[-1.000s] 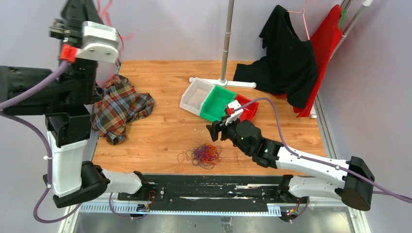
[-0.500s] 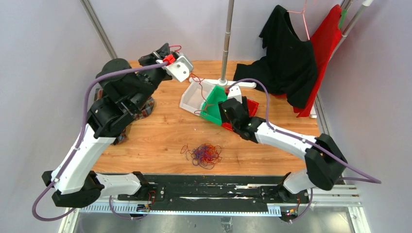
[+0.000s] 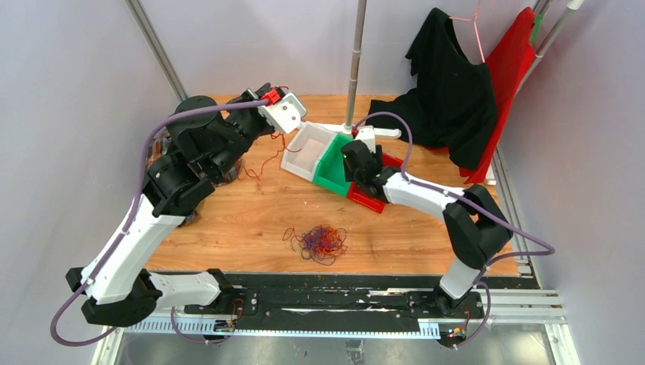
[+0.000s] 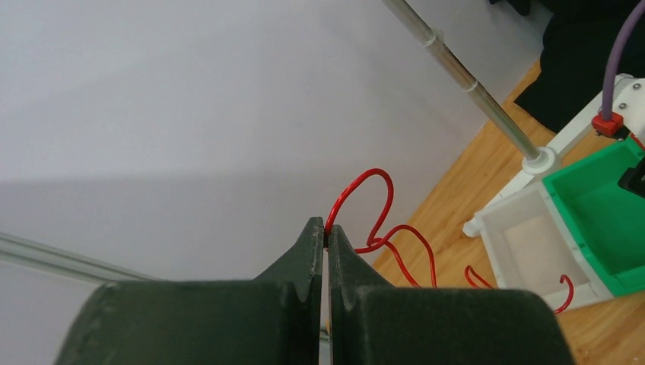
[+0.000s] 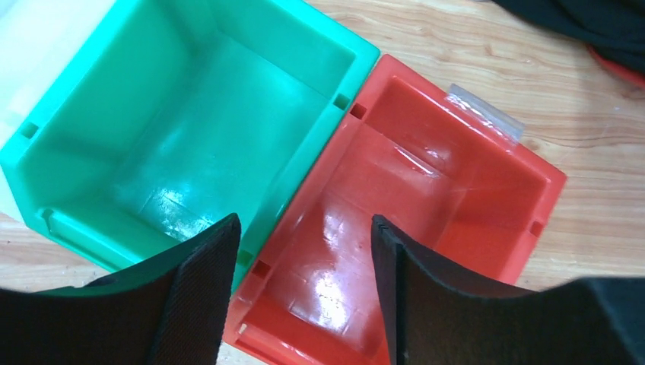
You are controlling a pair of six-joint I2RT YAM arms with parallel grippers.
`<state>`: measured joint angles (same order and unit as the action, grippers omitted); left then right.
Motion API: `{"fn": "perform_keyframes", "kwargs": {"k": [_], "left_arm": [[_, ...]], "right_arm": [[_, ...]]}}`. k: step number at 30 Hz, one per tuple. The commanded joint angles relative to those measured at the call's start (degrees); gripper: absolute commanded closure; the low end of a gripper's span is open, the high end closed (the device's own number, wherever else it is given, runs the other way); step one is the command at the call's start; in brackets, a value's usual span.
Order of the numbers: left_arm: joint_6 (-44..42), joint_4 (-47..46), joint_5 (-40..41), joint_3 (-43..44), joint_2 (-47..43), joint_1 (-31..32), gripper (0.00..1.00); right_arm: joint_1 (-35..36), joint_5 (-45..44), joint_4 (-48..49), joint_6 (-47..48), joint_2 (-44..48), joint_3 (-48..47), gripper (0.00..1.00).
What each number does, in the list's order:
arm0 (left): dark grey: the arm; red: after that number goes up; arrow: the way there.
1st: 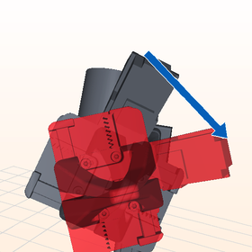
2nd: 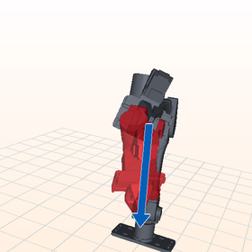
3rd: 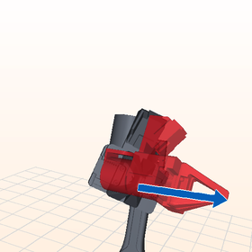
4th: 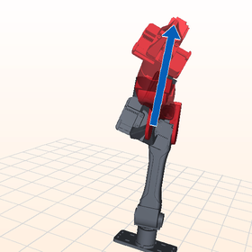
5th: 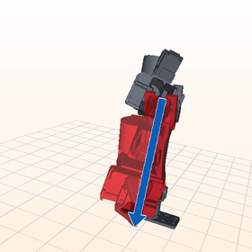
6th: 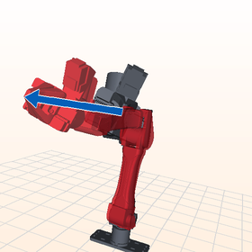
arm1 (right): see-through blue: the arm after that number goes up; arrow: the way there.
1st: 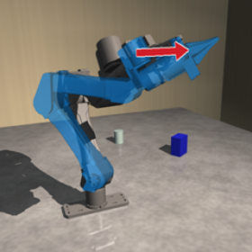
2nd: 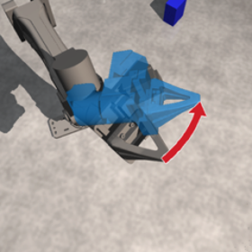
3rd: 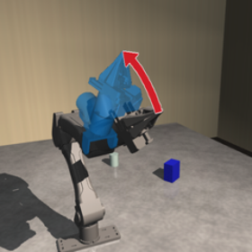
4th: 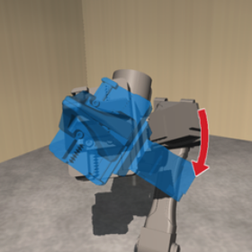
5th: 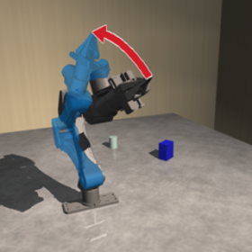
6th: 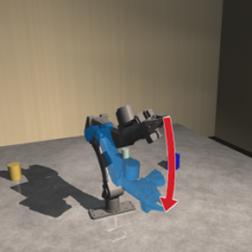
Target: Untangle the cables
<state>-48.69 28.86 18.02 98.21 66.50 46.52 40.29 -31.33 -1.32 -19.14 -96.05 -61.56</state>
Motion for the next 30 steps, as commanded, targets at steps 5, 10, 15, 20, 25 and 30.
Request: {"fn": "perform_keyframes", "kwargs": {"k": [5,10,15,20,25,30], "left_arm": [[0.6,0.1,0.3,-1.5,-2.2,0.1,1.00],[0.7,0.2,-0.1,-1.4,-2.5,0.1,0.99],[1.7,-0.2,-1.1,-1.7,-2.1,0.1,0.99],[2.0,-1.4,-1.5,-5.3,-2.7,0.1,0.99],[0.4,-4.9,-0.6,-11.5,-3.8,0.1,1.00],[0.8,-6.6,-0.3,-12.6,-2.7,0.1,0.99]], "right_arm": [[-1.1,3.9,-1.0,-2.7,-6.2,-4.0,0.45],[-1.0,5.2,-0.8,-4.4,-5.7,-2.2,0.65],[-0.6,10.3,0.3,-4.0,-2.9,0.6,0.83],[0.2,7.4,-1.7,-7.3,-1.2,1.9,0.87],[1.7,2.4,-4.6,-11.5,-2.2,0.4,0.87],[2.7,1.3,-4.6,-13.6,-2.6,-0.1,0.87]]}}
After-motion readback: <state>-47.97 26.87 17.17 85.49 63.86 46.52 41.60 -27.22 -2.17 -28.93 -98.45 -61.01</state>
